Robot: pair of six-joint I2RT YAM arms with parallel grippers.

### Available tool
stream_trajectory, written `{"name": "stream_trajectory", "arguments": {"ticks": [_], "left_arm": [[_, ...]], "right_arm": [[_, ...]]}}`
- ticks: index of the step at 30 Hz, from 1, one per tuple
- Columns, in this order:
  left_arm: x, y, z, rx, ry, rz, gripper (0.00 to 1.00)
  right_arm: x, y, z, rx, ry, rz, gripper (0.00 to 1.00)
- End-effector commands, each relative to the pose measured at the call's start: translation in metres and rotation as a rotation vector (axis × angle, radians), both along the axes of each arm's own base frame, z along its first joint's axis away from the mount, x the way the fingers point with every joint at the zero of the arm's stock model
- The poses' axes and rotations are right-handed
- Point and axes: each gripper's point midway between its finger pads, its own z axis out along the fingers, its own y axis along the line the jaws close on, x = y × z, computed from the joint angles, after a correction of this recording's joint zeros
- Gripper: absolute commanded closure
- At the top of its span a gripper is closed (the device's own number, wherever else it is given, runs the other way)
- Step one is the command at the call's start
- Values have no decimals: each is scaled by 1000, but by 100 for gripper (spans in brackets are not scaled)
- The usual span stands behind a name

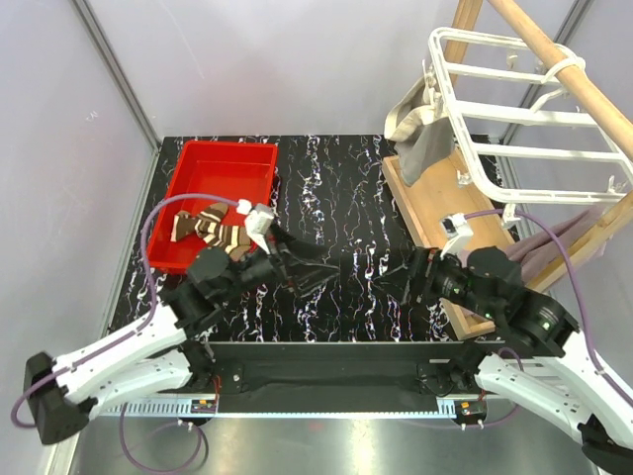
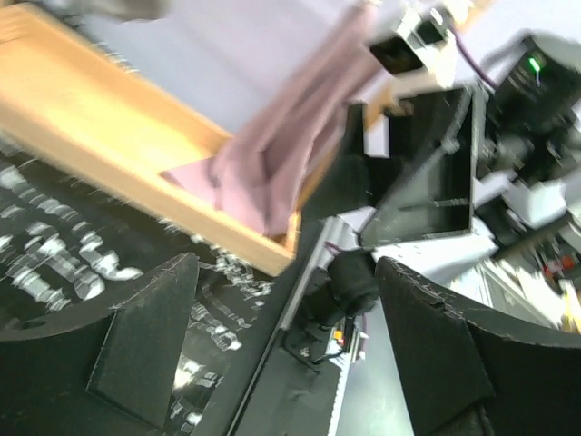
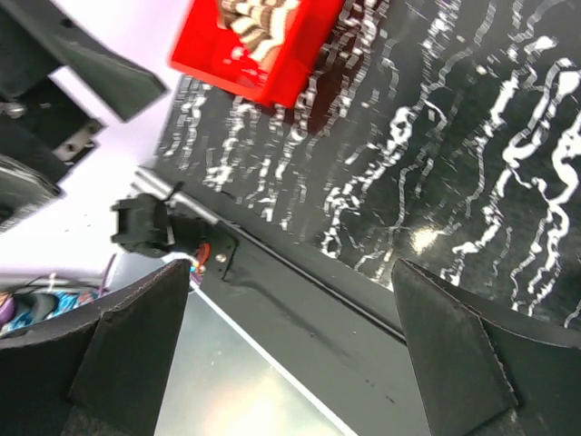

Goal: Clip the socks to the hanger
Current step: Open the clamp at the hanger.

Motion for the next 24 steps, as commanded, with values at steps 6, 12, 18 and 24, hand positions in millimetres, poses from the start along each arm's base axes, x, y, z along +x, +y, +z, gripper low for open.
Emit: {"name": "stream_trajectory", "arguments": {"ticks": [6,12,18,24], "left_arm": [[-10,-54,101,-126,-327,-67,21],[-3,-69,124,-131,-362,-70,21],[-7,-66,133,-139,-361,-72,21],[-4,-64,132,-118,-354,-54,22]], "right_arm": [[-24,-4,45,73,-173,131,3],[-40,29,10,138,-89,306,0],[-63,28,8,351,-139,358,0],[-99,40,-27,278,-17,615,1]]}}
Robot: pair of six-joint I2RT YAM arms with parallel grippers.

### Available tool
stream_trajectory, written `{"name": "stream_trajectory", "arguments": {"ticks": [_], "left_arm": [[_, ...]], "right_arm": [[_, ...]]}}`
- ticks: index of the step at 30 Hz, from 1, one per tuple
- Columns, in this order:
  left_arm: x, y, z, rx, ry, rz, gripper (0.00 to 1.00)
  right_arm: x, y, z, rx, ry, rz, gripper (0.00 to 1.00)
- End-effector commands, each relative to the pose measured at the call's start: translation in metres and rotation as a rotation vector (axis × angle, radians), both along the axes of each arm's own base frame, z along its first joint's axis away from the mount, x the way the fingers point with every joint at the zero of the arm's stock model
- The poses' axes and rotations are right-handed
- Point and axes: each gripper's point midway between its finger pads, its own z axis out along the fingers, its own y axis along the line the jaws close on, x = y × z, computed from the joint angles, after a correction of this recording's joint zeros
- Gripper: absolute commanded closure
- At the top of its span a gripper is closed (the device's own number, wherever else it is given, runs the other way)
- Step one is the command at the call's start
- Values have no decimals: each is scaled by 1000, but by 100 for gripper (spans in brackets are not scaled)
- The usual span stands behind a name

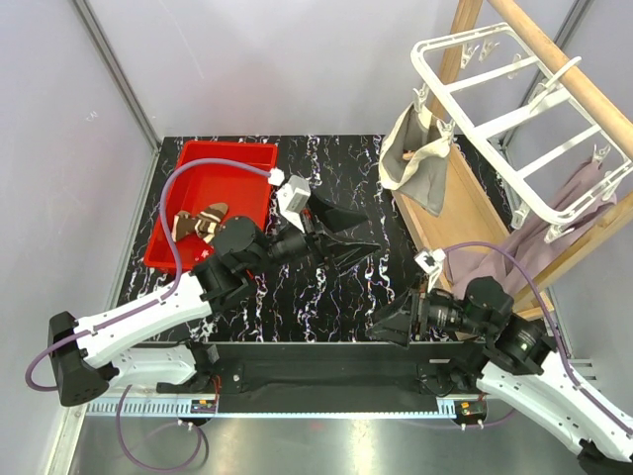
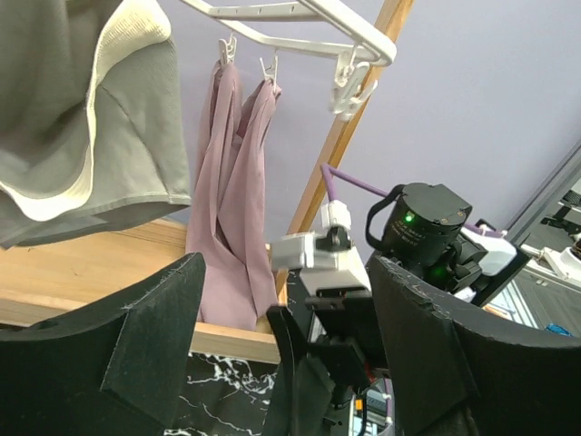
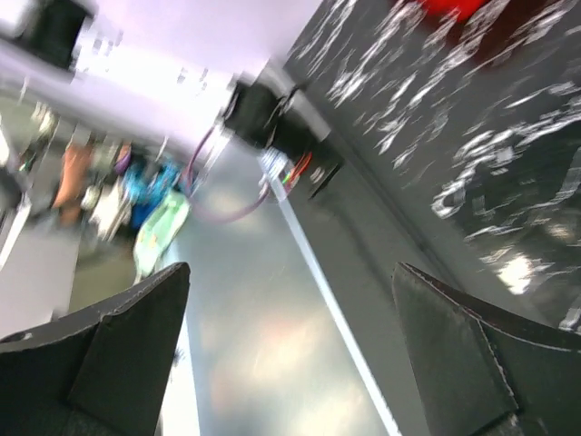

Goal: Clip the socks to the hanger
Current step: Open the clamp at the hanger.

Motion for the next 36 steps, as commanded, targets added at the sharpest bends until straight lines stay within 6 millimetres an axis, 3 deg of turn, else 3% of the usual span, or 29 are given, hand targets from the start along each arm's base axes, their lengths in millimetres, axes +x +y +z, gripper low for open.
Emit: {"name": "stream_trajectory", "arguments": {"ticks": [1,4,5,8,13,17,19,20,23,24,25,27,31,32,35,36], "left_arm": [[-3,8,37,-73,-67,17,23],[-6,4,43,-61,-76,-14,24],[-5,0,42,-52,-75,-18,25],[0,-5,41,-28,-75,-5,25],[11,-11,44,-8,-59,31,27],[15,-23,41,13,-55,15,28],[20,-30,36,27,-55,16,27],[20,-32,40,19,-68,9,27],[27,-42,41,12,-97,19,25],[31,-45,41,8,-107,29,23],[37,-51,35,14,-123,44,20],[48,-56,39,-13,-158,88,18],[70,-75,39,-31,-237,149,14],[74,-83,34,-27,-251,144,12],[82,-96,44,-45,-288,150,11],[88,-106,34,-24,-287,145,10]], "right_arm": [[-35,12,4,21,-18,261,0],[-50,-8,30,28,-189,281,0],[-56,-18,61,73,-284,268,0],[-68,-32,102,120,-437,281,5],[-78,-28,138,173,-507,358,18],[-95,-45,184,254,-624,355,19],[-90,-46,193,240,-636,319,19],[-87,-49,207,241,-649,283,19],[-49,-60,229,182,-613,29,18],[-22,-69,233,144,-590,-135,22],[-8,-75,227,90,-545,-212,25],[18,-83,234,54,-502,-353,27],[46,-79,228,-15,-437,-444,34],[56,-81,226,-35,-413,-496,35],[66,-96,226,-61,-395,-595,35],[70,-104,227,-67,-395,-644,36]]}}
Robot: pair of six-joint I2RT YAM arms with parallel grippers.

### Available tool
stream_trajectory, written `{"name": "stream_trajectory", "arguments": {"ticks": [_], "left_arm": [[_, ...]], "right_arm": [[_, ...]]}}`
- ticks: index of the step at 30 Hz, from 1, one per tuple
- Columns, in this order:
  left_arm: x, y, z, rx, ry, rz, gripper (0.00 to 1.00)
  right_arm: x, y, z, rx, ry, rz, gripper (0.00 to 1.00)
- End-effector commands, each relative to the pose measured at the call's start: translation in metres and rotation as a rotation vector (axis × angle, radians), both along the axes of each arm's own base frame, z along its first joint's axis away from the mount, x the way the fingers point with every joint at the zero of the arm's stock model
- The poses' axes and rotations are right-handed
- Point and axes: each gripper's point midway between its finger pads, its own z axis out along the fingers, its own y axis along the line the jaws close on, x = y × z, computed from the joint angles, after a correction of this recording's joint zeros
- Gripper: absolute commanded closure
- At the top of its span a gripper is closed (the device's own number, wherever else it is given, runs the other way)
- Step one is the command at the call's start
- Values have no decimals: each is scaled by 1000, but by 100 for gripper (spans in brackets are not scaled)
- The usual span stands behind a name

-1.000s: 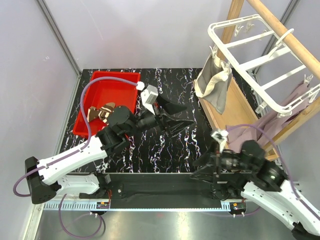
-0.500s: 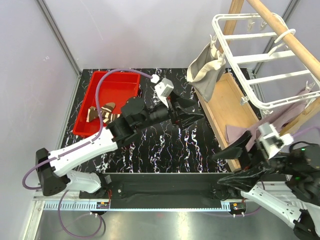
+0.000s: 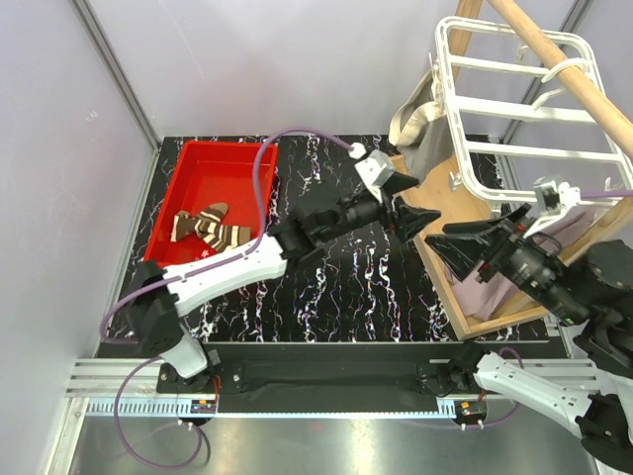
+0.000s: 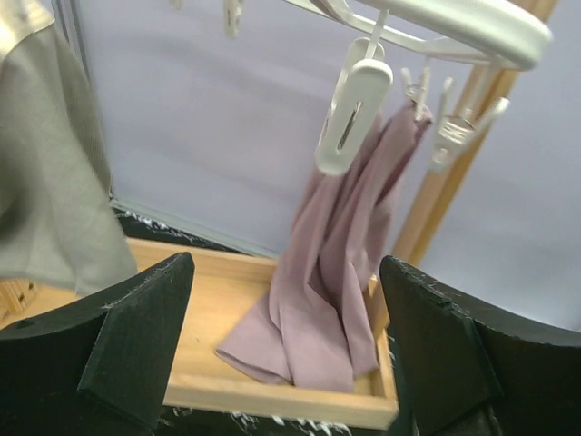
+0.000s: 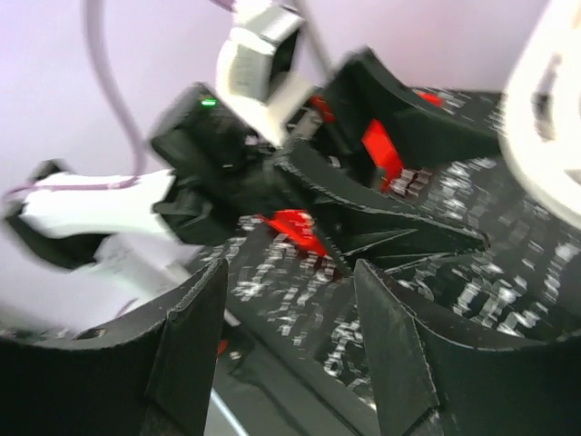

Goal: Clip the socks to the hanger
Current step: Open the clamp at the hanger.

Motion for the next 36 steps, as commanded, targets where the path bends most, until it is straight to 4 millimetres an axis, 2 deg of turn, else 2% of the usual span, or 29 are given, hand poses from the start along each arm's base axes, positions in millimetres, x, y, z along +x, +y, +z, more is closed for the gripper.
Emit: {"name": "stream_trajectory", "arguments": {"ticks": [1,3,5,6,8,11,12,13,15,16,18,20,23,26,27,29,30,31,36], "left_arm": [[8,-6,61,-137,-169,36,10],[16,-15,55,-136,-167,51,10],[23,-18,65,-160,-184,75,10],[28,-25,57,-147,-188,80,10],[28,-29,67,-166,-217,71,10],[24,-35,71,-174,-256,38,14],[25,-35,72,-174,-265,36,17],[25,-39,68,-162,-264,29,28],[27,-40,73,-162,-266,33,40],[29,-40,70,-154,-259,43,49],[31,-39,71,-154,-253,54,55],[30,-36,74,-162,-250,62,69],[28,-32,78,-160,-238,65,81],[26,-29,73,-130,-210,76,88],[21,-26,77,-128,-212,81,91],[21,-23,69,-91,-189,109,94],[14,-20,76,-95,-193,108,98],[13,-18,72,-76,-181,122,100],[-7,-11,64,-36,-169,126,100]], "right_arm": [[20,-33,3,12,24,-214,36],[25,-41,5,20,28,-267,36],[30,-47,6,25,32,-310,36],[31,-48,8,32,30,-322,36],[32,-51,13,43,21,-339,36],[33,-56,21,55,9,-360,36],[32,-57,24,62,7,-363,36],[33,-57,24,61,6,-363,36],[34,-54,27,64,2,-358,37],[35,-52,28,66,3,-354,37],[37,-48,29,68,2,-347,41],[41,-44,27,61,12,-347,42],[44,-38,24,53,21,-335,44],[45,-30,23,52,28,-311,47],[45,-28,22,45,30,-306,47],[50,-27,19,28,34,-321,47],[53,-25,17,18,37,-324,47],[56,-23,14,5,42,-330,47],[65,-24,9,1,48,-374,47]]}}
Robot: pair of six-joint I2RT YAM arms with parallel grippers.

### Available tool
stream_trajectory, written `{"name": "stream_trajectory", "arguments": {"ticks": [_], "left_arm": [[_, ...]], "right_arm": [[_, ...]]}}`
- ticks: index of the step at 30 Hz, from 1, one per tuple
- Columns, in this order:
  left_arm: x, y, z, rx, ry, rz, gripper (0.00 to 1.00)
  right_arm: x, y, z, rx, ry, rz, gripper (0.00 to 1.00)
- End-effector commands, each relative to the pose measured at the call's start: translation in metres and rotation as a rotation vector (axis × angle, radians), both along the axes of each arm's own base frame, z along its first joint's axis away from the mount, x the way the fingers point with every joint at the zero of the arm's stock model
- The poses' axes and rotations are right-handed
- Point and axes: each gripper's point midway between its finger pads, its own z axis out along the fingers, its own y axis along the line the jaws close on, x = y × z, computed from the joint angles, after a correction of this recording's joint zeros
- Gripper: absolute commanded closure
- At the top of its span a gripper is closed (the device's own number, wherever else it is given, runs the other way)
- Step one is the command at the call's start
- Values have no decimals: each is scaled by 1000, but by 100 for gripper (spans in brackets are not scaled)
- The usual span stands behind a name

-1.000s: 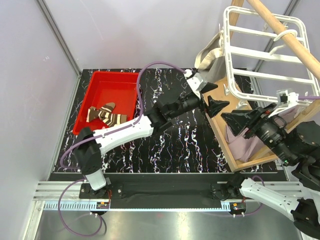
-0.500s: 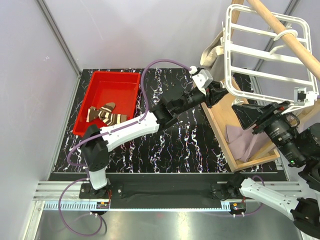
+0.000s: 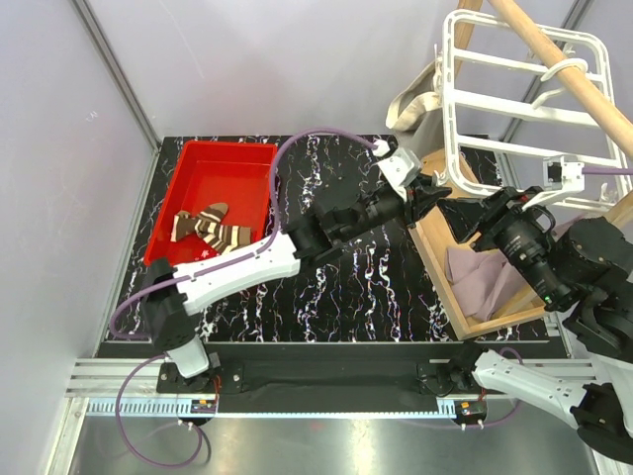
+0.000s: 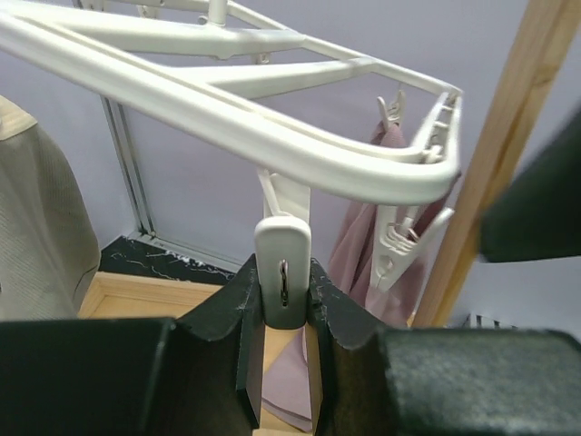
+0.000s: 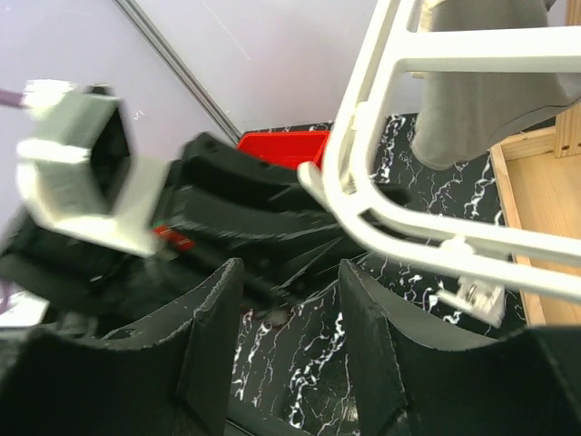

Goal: Clip the socks to the hanger
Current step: Open the clamp at the hanger.

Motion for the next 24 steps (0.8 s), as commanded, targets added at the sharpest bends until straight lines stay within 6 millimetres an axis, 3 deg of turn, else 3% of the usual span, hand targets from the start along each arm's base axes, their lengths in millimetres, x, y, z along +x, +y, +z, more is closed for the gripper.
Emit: {"name": "stream_trajectory", "arguments": {"ticks": [1,6,16,24], "left_arm": [[-16,27,37,-49,-43,52,100],[-37,21,32,1,-54,26,100],[-50,5,26,53,-73,38,100],[-66,-7,33,70,-98,16,100]], "right_arm": [[10,-1,5,21,-16,-51,47],[16,-8,1,48,-5,-108,50],[12,-31,13,146,-78,-189,50],[5,-27,32,182,-192,-130,43]]}}
